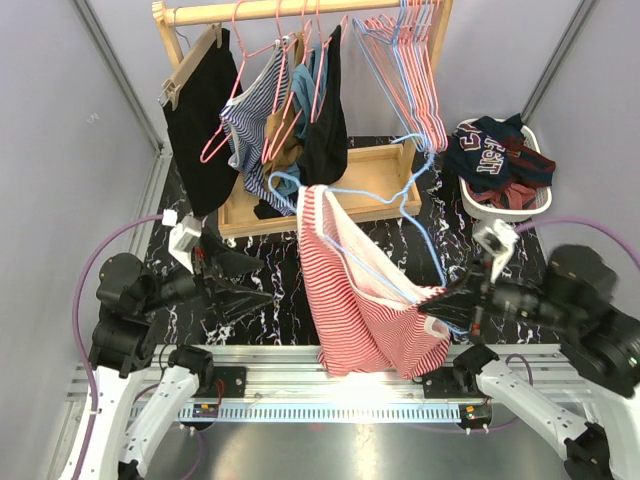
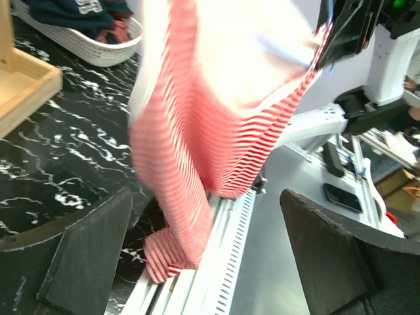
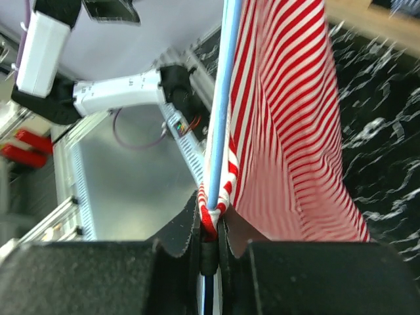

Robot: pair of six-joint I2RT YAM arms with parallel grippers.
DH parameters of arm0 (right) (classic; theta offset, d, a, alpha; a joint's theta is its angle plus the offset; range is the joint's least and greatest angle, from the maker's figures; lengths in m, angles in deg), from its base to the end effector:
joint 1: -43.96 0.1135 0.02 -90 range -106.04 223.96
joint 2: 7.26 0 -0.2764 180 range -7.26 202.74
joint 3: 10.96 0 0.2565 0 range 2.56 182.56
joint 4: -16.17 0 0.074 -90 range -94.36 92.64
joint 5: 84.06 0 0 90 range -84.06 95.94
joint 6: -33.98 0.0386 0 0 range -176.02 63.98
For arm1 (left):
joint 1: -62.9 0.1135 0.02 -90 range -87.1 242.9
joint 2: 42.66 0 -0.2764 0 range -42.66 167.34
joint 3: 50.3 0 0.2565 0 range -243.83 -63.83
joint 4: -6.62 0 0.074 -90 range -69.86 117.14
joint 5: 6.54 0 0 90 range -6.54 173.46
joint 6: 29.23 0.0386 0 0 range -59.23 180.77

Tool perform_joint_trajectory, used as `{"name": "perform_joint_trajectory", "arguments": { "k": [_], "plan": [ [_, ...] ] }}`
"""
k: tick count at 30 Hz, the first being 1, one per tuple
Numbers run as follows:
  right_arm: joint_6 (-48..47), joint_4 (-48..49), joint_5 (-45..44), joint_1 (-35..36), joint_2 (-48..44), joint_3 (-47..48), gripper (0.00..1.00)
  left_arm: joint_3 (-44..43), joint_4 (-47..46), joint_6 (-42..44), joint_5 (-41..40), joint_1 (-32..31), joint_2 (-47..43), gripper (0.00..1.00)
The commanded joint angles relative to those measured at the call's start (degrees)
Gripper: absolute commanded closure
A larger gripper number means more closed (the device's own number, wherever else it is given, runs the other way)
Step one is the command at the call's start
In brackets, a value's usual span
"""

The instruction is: Remove the tank top from the hanger

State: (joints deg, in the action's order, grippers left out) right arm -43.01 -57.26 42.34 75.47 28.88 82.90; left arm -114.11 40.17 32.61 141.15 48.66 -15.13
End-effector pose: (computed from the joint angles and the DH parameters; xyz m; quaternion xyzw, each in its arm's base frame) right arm 0.0178 0.0378 0.4649 -0.3079 0.7171 0.4477 0.4366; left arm 0.0658 -0.0504 0.3975 0.2734 0.6423 -0.5396 0.4707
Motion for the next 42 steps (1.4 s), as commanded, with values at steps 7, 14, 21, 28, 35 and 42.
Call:
{"name": "perform_joint_trajectory", "arguments": {
  "k": [7,14,21,28,35,42],
  "plan": [
    [6.7,6.1,9.5,0.2,0.8,-7.9,1.0,3.2,-1.9,2.0,-21.7,-6.3,2.0,0.01],
    [10.5,14.9,8.9,0.2,0.2,-10.0,1.0,-0.1,-1.7,4.4,-45.7,-28.1,12.1,0.01],
    [11.2,15.9,7.9,0.2,-0.3,-12.7,1.0,-0.6,-6.8,4.3,-60.1,-33.7,13.5,0.05],
    [8.0,8.1,3.7,0.3,-1.2,-13.9,1.0,-3.3,-5.4,5.7,-63.8,-35.9,15.9,0.35],
    [7.3,1.6,0.4,0.2,-4.0,-14.1,1.0,-2.8,-3.5,5.2,-68.3,-35.9,14.3,1.0],
    [5.2,-4.0,-2.6,0.2,-4.1,-13.9,1.0,-3.0,0.8,5.0,-77.4,-35.8,10.7,1.0]
  ]
}}
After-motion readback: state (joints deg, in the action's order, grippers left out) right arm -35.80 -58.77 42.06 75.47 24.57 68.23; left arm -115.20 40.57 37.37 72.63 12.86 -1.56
